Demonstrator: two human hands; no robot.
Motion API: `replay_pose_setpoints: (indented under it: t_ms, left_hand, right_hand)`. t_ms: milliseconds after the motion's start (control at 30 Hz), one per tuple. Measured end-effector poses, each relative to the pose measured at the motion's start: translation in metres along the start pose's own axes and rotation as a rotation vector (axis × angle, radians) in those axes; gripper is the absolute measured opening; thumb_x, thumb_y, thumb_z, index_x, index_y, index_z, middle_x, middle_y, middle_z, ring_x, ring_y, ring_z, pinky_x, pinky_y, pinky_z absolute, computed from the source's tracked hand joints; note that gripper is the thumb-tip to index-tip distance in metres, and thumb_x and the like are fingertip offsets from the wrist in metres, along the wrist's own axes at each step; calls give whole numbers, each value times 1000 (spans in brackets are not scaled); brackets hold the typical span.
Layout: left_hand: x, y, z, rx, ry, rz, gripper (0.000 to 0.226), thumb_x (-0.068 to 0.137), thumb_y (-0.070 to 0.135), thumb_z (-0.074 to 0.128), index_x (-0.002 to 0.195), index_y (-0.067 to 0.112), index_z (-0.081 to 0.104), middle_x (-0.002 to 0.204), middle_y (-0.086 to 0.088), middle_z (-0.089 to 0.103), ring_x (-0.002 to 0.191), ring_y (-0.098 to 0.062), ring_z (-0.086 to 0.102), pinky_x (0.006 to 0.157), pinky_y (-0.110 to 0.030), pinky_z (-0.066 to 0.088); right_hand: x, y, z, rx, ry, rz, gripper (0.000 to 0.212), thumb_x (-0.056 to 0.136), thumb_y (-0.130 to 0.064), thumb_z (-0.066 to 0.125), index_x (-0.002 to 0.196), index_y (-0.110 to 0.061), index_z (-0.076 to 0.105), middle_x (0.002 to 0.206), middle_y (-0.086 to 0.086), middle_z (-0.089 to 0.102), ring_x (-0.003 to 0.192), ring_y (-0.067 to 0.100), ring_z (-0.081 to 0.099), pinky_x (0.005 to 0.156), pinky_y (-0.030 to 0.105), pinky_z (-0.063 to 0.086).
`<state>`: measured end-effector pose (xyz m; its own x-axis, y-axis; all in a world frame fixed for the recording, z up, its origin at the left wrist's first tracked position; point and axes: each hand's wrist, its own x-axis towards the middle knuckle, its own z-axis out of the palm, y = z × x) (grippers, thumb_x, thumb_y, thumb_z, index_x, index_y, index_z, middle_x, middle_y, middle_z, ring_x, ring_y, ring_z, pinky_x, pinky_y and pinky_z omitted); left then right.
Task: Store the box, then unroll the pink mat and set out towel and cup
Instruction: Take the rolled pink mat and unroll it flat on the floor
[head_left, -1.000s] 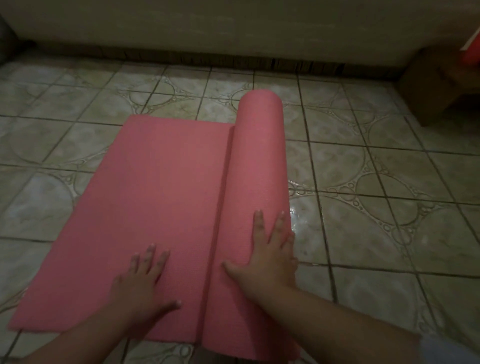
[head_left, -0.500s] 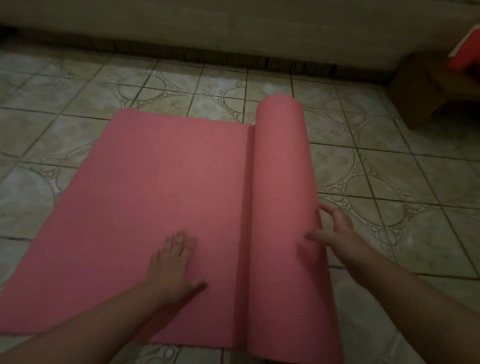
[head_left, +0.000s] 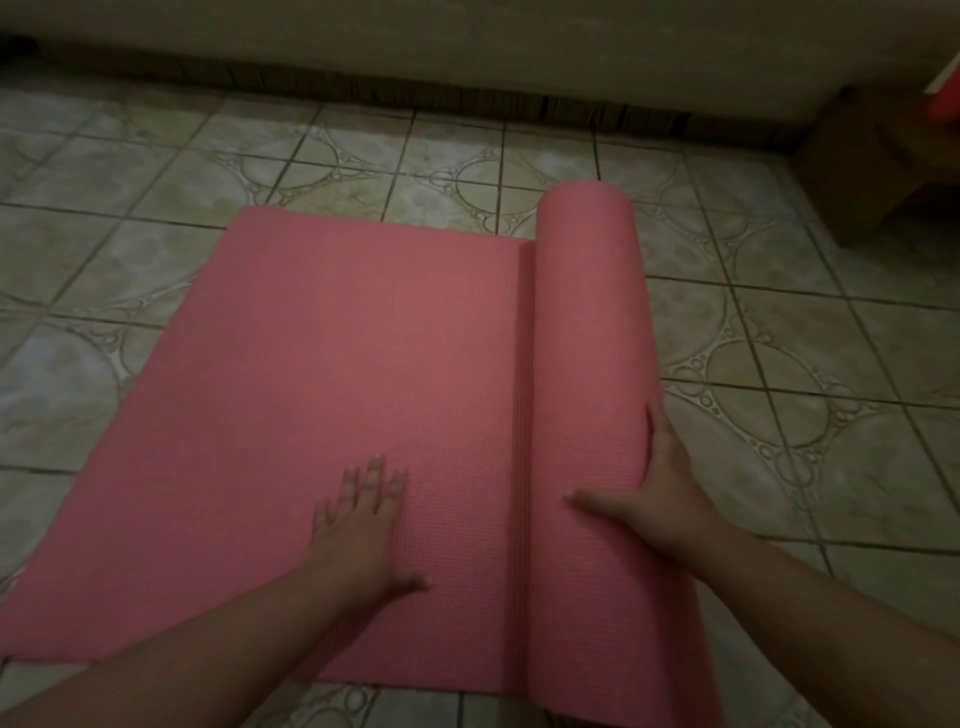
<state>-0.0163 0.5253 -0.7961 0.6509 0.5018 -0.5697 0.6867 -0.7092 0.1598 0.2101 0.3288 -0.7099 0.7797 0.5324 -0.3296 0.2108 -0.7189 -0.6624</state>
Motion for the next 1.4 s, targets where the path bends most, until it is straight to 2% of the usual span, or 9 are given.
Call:
replay_pose_setpoints:
  t_ms: [233, 633, 900, 967, 1067, 1100, 1200, 1267, 1400]
  left_hand:
    - [-3, -8, -8, 13, 4, -18, 131, 59, 76, 63, 144, 28, -23, 149, 0, -38, 142, -28, -25, 116, -53, 0]
    - [-23, -54, -15, 4, 46, -102, 130, 60, 78, 60, 146, 21, -20, 155, -5, -29, 145, -31, -14, 117, -52, 15]
    - [-22, -54, -11, 6, 53, -115, 129, 61, 79, 59, 147, 20, -18, 155, -6, -27, 146, -31, -11, 117, -50, 16]
    - [-20, -53, -10, -7, 65, -138, 130, 59, 82, 56, 147, 21, -17, 156, -6, -25, 146, -31, -10, 117, -50, 16]
    - [-16, -40, -9, -70, 87, -200, 130, 54, 91, 42, 149, 19, -10, 158, -7, -20, 146, -33, -8, 117, -52, 14]
    - [-13, -34, -9, -95, 98, -217, 130, 52, 92, 36, 149, 18, -8, 158, -9, -18, 146, -33, -8, 117, -53, 14]
    - [1, -17, -12, -51, 117, -149, 121, 57, 91, 36, 149, 26, -9, 158, -8, -18, 145, -33, -10, 116, -54, 12]
    - [11, -8, -16, -25, 84, -98, 119, 58, 90, 41, 147, 33, -12, 157, -2, -23, 145, -32, -12, 114, -59, 13]
    - [17, 0, -16, -65, -4, -153, 134, 45, 90, 55, 143, 38, -21, 152, 6, -36, 144, -34, -18, 108, -67, 14]
  right_hand:
    - [-5, -18, 19, -9, 32, -23, 136, 48, -39, 91, 152, -28, 3, 151, 9, 28, 135, 24, 37, 110, 33, 32]
    - [-9, -30, 36, 109, -27, -42, 139, 44, -40, 93, 151, -33, 3, 152, 2, 25, 132, 13, 36, 104, 22, 28]
    - [-3, -7, -16, 242, -186, 100, 138, 48, -21, 95, 152, -28, 5, 151, -1, 31, 131, 16, 40, 111, 37, 36]
    - [-3, -7, -27, 228, -218, 132, 132, 52, -16, 93, 152, -27, 7, 147, -1, 38, 126, 16, 46, 105, 34, 42]
    - [2, -16, -37, 158, -202, 141, 117, 58, -10, 87, 150, -23, 15, 130, 3, 52, 97, 14, 62, 76, 23, 56]
    - [4, -21, -37, 134, -165, 129, 112, 59, -14, 86, 149, -20, 19, 127, 3, 54, 95, 14, 64, 75, 24, 56]
    - [4, -31, -31, 104, -120, 136, 108, 57, -40, 86, 146, -15, 30, 137, 5, 52, 119, 21, 55, 102, 36, 46]
    - [1, -33, -23, 95, -131, 156, 121, 52, -51, 86, 149, -13, 23, 145, 6, 45, 128, 22, 48, 107, 36, 39]
    - [-7, -32, -1, -67, -53, 159, 142, 46, -66, 81, 153, -19, -1, 155, 15, 21, 140, 31, 30, 114, 44, 30]
